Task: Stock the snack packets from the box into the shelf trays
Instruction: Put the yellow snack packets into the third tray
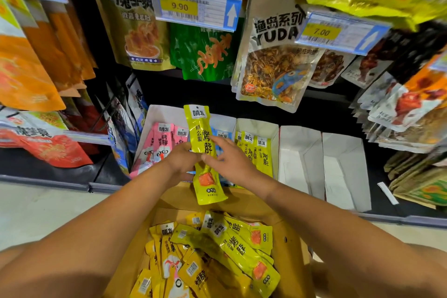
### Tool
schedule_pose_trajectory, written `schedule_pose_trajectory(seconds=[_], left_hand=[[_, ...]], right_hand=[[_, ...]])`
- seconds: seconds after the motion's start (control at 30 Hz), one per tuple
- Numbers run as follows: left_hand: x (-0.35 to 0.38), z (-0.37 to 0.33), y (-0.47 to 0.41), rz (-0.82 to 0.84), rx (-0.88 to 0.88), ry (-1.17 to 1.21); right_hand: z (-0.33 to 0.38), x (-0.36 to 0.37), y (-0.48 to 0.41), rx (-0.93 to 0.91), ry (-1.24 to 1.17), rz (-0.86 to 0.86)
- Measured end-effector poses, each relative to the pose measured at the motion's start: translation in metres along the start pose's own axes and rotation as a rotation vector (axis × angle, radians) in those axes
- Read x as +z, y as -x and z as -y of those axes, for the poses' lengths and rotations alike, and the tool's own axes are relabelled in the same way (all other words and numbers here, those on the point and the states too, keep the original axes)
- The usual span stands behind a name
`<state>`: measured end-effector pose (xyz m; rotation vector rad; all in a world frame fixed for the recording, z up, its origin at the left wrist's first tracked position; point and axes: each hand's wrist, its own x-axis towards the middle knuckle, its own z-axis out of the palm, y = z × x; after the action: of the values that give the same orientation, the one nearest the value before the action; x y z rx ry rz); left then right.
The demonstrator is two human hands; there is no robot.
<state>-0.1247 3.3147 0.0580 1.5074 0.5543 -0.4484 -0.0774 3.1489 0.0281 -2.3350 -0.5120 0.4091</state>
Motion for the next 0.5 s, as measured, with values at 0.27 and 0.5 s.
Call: schedule_pose_trajectory(seconds=[0.27, 0.5], left_hand=[[0.012, 0.008, -0.005, 0.011, -0.006, 0.036], [0.004, 0.031, -0.017, -0.021, 0.299, -0.789]], right_hand=[[-0.01, 0.014, 0.003, 0.164, -0.092, 0.012], [-0.051, -0.012, -0.004, 0.33, -0.103, -0.13]])
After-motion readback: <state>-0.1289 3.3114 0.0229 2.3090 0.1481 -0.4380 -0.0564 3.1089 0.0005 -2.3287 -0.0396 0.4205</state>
